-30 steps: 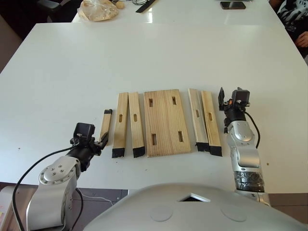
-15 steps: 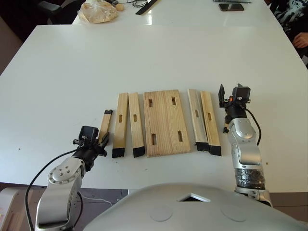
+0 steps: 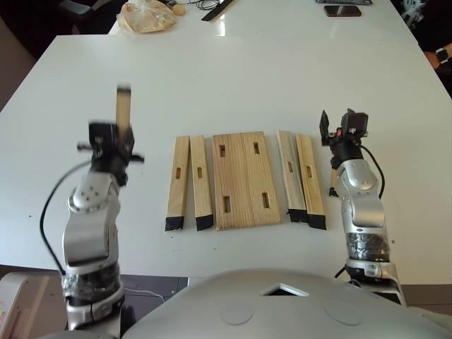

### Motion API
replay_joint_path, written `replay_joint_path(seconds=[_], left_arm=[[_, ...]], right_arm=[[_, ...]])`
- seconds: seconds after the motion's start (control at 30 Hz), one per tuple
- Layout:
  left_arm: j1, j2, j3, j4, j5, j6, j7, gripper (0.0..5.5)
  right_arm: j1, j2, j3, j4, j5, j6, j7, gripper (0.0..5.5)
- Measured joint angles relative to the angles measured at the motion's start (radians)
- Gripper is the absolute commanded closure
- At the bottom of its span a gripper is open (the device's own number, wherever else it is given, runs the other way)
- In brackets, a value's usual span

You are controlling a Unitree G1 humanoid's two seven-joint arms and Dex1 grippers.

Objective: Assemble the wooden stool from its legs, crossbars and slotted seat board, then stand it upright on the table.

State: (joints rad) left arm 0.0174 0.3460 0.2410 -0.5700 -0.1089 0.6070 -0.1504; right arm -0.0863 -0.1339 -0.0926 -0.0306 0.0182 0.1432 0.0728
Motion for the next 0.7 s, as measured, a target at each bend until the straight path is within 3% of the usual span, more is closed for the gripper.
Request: replay_joint_path(seconds=[0.13,0.2,0.3,0.4,0.5,0.7], left_arm=[[-0.244,-0.028,-0.058,-0.111,-0.237,0.013,-0.128,4.18],[-0.256,-0.016,-0.098,-0.133,-0.306,0.0,-0.226,4.18],[-0.203,0.04,-0.136,-0.046,-0.351,-0.056,-0.39,4.18],[-0.19,0.021,-0.166,0.008,-0.433,-0.075,-0.475,4.18],[-0.184,0.003,-0.192,0.021,-0.519,-0.07,-0.533,4.18],[-0.157,0.023,-0.193,-0.053,-0.747,-0.007,-0.609,4.18]], right_arm=[[-0.108,-0.011,-0.033,-0.013,0.241,0.059,0.198,2.37],[-0.155,-0.024,-0.042,-0.05,0.395,0.157,0.31,2.37],[-0.203,-0.151,-0.013,-0.158,0.669,0.398,0.599,2.37],[-0.295,-0.279,0.011,-0.223,0.807,0.533,0.794,2.37],[-0.385,-0.345,0.004,-0.228,0.912,0.621,0.881,2.37],[-0.492,-0.358,-0.04,-0.189,1.096,0.733,0.935,2.37]])
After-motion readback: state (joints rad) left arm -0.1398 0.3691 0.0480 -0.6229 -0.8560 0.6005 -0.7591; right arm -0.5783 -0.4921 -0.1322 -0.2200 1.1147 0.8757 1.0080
